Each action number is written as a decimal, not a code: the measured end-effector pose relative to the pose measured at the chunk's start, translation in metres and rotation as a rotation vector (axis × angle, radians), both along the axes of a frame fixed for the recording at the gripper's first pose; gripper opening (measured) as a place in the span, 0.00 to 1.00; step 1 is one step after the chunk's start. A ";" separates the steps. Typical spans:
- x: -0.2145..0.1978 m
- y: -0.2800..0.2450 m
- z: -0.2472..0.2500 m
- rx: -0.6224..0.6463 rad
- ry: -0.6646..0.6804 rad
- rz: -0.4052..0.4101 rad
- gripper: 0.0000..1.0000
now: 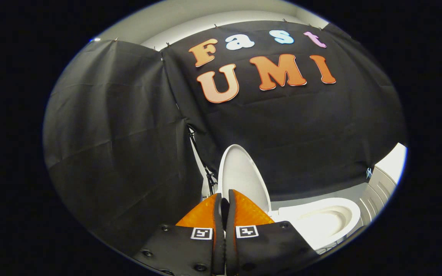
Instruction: Open the toilet lid.
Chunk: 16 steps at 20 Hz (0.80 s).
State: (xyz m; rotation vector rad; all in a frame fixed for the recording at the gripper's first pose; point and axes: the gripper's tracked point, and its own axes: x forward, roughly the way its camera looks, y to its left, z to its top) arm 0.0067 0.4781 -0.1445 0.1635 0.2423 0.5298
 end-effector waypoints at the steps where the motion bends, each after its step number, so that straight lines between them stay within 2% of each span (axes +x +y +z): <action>1: 0.001 0.004 -0.001 -0.013 -0.003 0.001 0.09; 7: -0.005 0.024 -0.006 -0.098 -0.036 0.006 0.09; 16: -0.011 0.033 -0.007 -0.259 -0.115 -0.053 0.09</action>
